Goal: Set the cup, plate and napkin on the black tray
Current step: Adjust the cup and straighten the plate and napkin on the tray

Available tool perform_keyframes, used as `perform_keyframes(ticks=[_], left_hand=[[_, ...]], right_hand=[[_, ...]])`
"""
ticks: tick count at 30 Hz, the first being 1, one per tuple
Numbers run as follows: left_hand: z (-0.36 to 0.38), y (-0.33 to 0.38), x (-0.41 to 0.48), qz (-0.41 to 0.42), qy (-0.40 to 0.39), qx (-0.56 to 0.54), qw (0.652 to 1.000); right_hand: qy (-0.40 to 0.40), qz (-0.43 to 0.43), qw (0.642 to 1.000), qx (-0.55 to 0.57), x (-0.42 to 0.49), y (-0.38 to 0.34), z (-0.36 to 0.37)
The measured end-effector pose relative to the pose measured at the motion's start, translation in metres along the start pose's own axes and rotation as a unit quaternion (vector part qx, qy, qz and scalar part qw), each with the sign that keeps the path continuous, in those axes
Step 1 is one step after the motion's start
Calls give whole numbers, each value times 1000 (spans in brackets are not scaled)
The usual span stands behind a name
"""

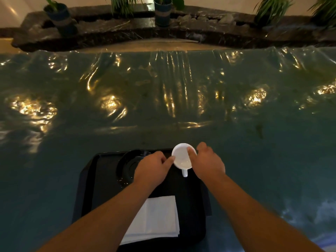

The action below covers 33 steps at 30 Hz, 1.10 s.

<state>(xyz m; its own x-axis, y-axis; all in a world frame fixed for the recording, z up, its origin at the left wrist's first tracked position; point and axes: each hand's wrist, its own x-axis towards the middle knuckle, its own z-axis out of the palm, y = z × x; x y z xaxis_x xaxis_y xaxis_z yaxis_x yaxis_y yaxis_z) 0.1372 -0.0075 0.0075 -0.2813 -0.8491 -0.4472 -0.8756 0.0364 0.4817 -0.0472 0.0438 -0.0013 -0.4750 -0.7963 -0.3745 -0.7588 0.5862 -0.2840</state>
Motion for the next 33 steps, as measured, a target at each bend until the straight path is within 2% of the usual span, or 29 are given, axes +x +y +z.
perform_keyframes(ticks=[2,5,7,10,13,23,33], left_hand=[[-11,-22,-8,7,80,-27,996],[-21,-67,-15,12,192,-28,981],[-25,-91,-20,-14,164,-5,986],[-26,-116,-29,-51,54,14,997],[-23,-131,-35,-36,6,59,998],[-21,-137,-34,-6,2,128,992],[-22,-134,-30,-18,-6,130,991]], right_hand=[[31,-51,998,9,-10,1,2],[7,-105,994,6,-21,-4,7],[-3,-114,993,-8,-21,-7,14],[5,-121,992,-46,-20,-15,22],[7,-103,994,-31,-19,-20,23],[-2,-120,992,-28,-20,-41,28],[2,-138,990,-30,-23,-59,38]])
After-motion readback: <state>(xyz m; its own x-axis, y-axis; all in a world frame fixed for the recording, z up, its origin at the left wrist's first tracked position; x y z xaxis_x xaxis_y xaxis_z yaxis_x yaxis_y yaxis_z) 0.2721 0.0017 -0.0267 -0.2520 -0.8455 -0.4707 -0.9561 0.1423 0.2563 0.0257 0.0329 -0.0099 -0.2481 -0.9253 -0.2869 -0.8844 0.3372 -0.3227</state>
